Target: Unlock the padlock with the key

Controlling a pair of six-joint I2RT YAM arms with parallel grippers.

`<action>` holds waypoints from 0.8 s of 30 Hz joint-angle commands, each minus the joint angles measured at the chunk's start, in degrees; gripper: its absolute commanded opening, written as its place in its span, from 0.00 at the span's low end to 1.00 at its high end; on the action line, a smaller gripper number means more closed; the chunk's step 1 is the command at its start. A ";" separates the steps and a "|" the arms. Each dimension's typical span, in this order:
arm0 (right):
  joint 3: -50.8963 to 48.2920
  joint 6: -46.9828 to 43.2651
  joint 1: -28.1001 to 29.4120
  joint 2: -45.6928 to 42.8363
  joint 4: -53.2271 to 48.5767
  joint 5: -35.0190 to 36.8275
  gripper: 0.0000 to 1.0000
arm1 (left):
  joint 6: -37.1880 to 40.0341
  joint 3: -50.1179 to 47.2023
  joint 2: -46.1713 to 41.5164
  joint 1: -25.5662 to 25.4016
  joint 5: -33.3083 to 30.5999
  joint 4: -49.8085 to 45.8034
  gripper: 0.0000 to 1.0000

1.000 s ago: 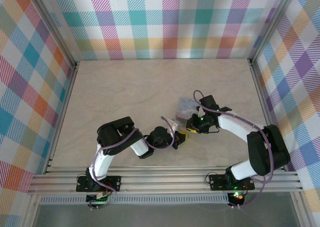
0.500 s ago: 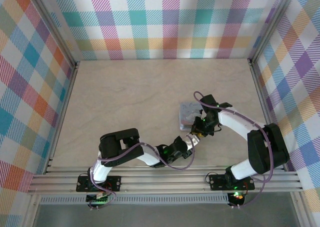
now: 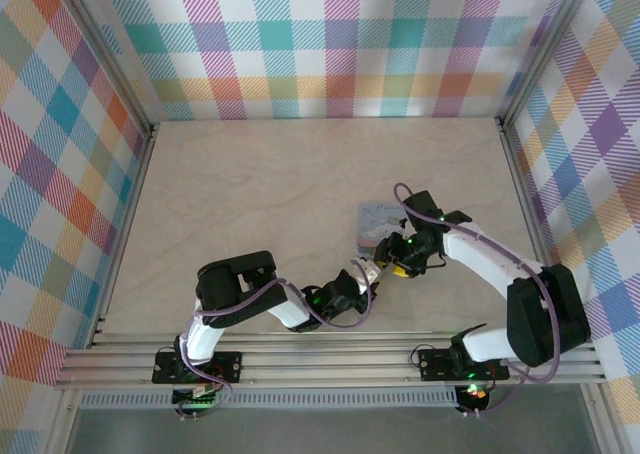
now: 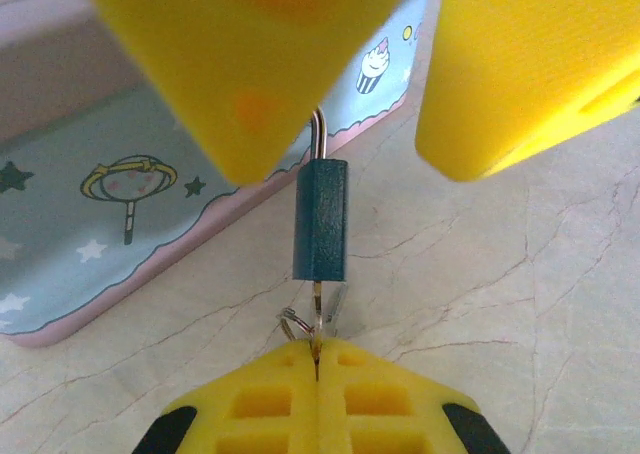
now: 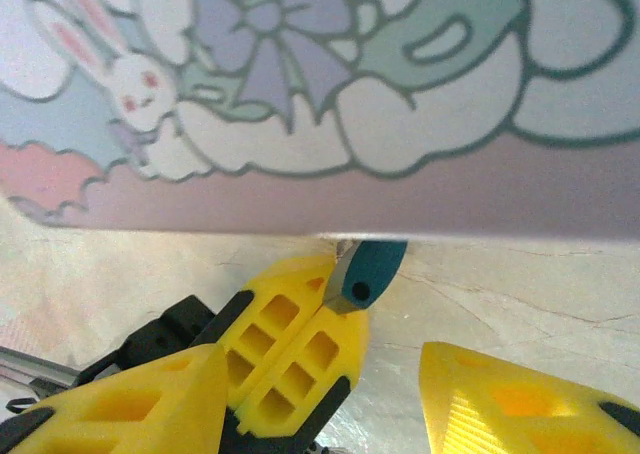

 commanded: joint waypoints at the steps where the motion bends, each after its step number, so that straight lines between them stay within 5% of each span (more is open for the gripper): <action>1: -1.69 2.41 0.29 -3.43 0.94 0.74 0.55 | -2.64 -0.65 0.60 0.71 1.93 2.50 0.00; 9: -10.46 9.56 0.27 -9.98 11.80 1.82 0.50 | -4.43 -1.45 -0.35 1.14 2.31 2.80 0.00; 24: -10.93 10.48 0.64 -8.04 13.61 4.63 0.48 | -3.14 0.56 -0.79 1.06 2.29 -0.29 0.00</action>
